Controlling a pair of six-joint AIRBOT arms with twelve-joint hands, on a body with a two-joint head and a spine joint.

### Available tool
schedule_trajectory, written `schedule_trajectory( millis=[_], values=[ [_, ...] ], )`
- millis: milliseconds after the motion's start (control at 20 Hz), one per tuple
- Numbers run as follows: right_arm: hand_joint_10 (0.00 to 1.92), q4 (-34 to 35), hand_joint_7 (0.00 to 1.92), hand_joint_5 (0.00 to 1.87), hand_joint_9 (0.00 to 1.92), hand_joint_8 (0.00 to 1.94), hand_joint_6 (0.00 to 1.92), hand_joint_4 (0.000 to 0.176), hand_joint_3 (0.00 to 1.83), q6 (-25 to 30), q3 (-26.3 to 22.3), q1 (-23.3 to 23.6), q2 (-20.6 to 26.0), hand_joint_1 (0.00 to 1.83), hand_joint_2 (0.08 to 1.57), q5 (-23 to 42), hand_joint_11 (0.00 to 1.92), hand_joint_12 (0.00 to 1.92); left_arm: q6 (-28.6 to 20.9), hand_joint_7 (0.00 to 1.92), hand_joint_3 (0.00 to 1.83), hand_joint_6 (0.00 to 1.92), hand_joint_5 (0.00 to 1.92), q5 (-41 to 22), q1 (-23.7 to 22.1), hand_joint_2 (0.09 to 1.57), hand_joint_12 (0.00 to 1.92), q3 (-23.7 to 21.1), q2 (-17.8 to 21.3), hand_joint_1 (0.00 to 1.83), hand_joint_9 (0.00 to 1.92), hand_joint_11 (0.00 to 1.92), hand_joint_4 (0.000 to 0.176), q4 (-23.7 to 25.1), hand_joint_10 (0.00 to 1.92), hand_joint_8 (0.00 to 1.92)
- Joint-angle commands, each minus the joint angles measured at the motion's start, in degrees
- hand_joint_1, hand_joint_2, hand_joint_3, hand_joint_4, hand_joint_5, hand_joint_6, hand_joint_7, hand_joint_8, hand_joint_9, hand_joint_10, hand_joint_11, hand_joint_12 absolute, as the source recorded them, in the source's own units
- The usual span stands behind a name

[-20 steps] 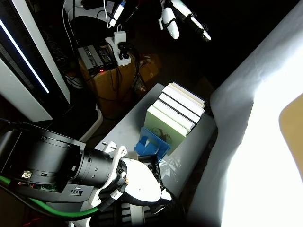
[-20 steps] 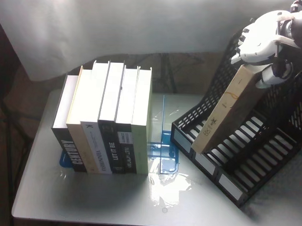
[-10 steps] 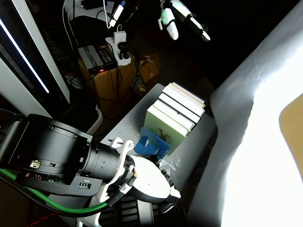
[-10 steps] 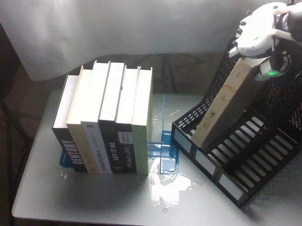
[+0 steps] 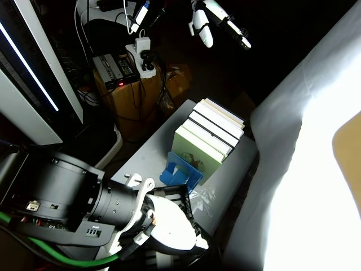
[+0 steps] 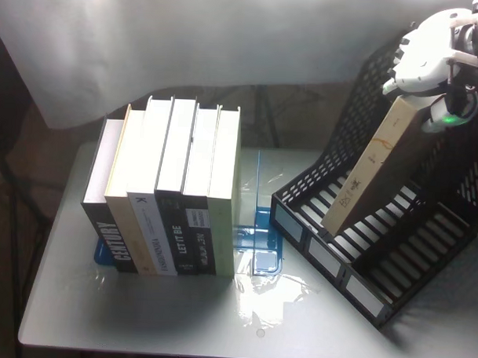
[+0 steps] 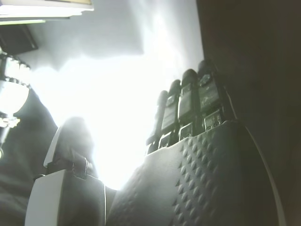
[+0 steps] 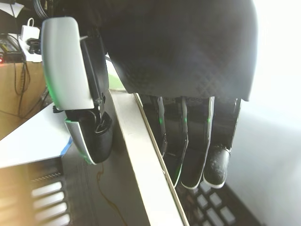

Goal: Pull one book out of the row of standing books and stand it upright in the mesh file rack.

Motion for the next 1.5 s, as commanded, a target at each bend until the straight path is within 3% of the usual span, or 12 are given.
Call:
schedule_trajectory(
  millis=[0, 900, 950, 1000, 1050, 1100, 1150, 1200, 1300, 1350, 1400, 1450],
  values=[
    [1.53, -1.51, 0.3, 0.28, 0.15, 1.04, 1.14, 0.0, 0.0, -0.16, 0.6, -0.02, 1.04, 0.55, 1.4, -4.77, 0.11, 1.92, -0.28, 0.0, 0.0, 0.0, 0.0, -6.69, -0.27, 1.36, 0.0, 0.57, -0.16, 0.37, 0.0, 0.0, 0.0, -1.29, 0.0, 0.0],
    [1.53, -4.31, 0.3, 0.28, 0.15, 1.04, 1.14, 0.0, 0.0, -0.16, 0.73, -1.13, 0.51, 0.55, 1.4, -5.03, 0.11, 1.92, -0.28, 0.0, 0.0, 0.0, 0.0, -6.72, -0.27, 1.35, 0.0, 1.14, -0.69, 0.35, 0.0, 0.0, 0.0, -1.2, 0.0, 0.0],
    [1.74, -4.33, 0.39, 0.25, 0.27, 1.37, 1.03, 0.0, 0.0, -0.16, 0.83, -1.13, 0.51, 0.42, 1.38, -5.04, 0.25, 1.92, -0.28, 0.0, 0.0, 0.0, 0.0, -6.72, -0.27, 1.35, 0.0, 1.15, -0.69, 0.33, 0.0, 0.0, 0.0, -1.2, 0.0, 0.0],
    [1.89, -4.33, 0.39, 0.25, 0.44, 1.74, 0.93, 0.0, 0.0, -0.16, 0.86, -1.13, 0.51, 0.74, 1.35, -5.02, 0.49, 1.92, -0.28, 0.0, 0.0, 0.0, 0.0, -6.73, -0.27, 1.35, 0.0, 1.15, -0.7, 0.32, 0.0, 0.0, 0.0, -1.2, 0.0, 0.0],
    [1.91, -4.33, 0.42, 0.28, 0.54, 1.87, 0.78, 0.0, 0.01, -0.16, 0.72, -1.13, 0.51, 1.07, 1.43, -5.02, 0.55, 1.92, -0.28, 0.0, 0.0, 0.0, 0.0, -6.73, -0.27, 1.36, 0.0, 1.14, -0.7, 0.36, 0.0, 0.0, 0.0, -1.2, 0.0, 0.0],
    [1.77, -4.33, 0.55, 0.41, 0.63, 1.6, 1.56, 0.0, 0.04, -0.15, 0.72, -1.12, 0.52, 0.93, 1.42, -5.04, 0.62, 1.92, -0.28, 0.0, 0.0, 0.0, 0.0, -6.76, -0.27, 1.36, 0.0, 1.14, -0.69, 0.34, 0.0, 0.0, 0.0, -1.2, 0.0, 0.0],
    [1.77, -4.32, 0.5, 0.41, 0.65, 1.75, 1.72, 0.0, 0.01, -0.14, 0.73, -1.12, 0.57, 1.04, 1.43, -5.04, 0.62, 1.92, -0.28, 0.0, 0.0, 0.0, 0.0, -6.82, -0.27, 1.36, 0.0, 1.13, -0.69, 0.32, 0.0, 0.0, 0.0, -1.22, 0.0, 0.0],
    [1.86, -4.32, 0.61, 0.52, 0.6, 1.76, 1.42, 0.0, 0.01, -0.14, 0.63, -1.12, 0.6, 1.11, 1.35, -5.05, 0.51, 1.92, -0.28, 0.0, 0.0, 0.0, 0.0, -6.82, -0.27, 1.35, 0.0, 1.12, -0.7, 0.33, 0.0, 0.0, 0.0, -1.22, 0.0, 0.0],
    [1.73, -4.32, 0.42, 0.41, 0.45, 1.62, 1.81, 0.0, 0.02, -0.14, 0.36, -1.12, 0.74, 0.82, 1.46, -5.06, 0.32, 1.9, -0.28, 0.0, 0.0, 0.0, 0.0, -6.84, -0.27, 1.35, 0.0, 1.12, -0.7, 0.31, 0.0, 0.0, 0.0, -1.22, 0.0, 0.0],
    [1.54, -4.33, 0.6, 0.35, 0.56, 1.7, 1.71, 0.0, 0.0, -0.14, 0.4, -1.12, 0.74, 1.04, 1.42, -5.08, 0.47, 1.79, -0.28, 0.0, 0.0, 0.0, 0.0, -6.84, -0.27, 1.35, 0.0, 1.12, -0.7, 0.32, 0.0, 0.0, 0.0, -1.22, 0.0, 0.0],
    [1.66, -4.33, 0.36, 0.15, 0.39, 1.51, 1.02, 0.0, 0.02, -0.14, 0.41, -1.12, 0.74, 0.71, 1.46, -5.2, 0.31, 1.89, -0.28, 0.0, 0.0, 0.0, 0.0, -6.84, -0.27, 1.35, 0.0, 1.12, -0.7, 0.32, 0.0, 0.0, 0.0, -1.22, 0.0, 0.0],
    [1.66, -4.33, 0.36, 0.15, 0.39, 1.51, 1.02, 0.0, 0.02, -0.14, 0.48, -1.12, 0.73, 0.71, 1.46, -5.31, 0.31, 1.89, -0.28, 0.0, 0.0, 0.0, 0.0, -6.87, -0.27, 1.35, 0.0, 1.13, -0.71, 0.32, 0.0, 0.0, 0.0, -1.25, 0.0, 0.0]
  ],
)
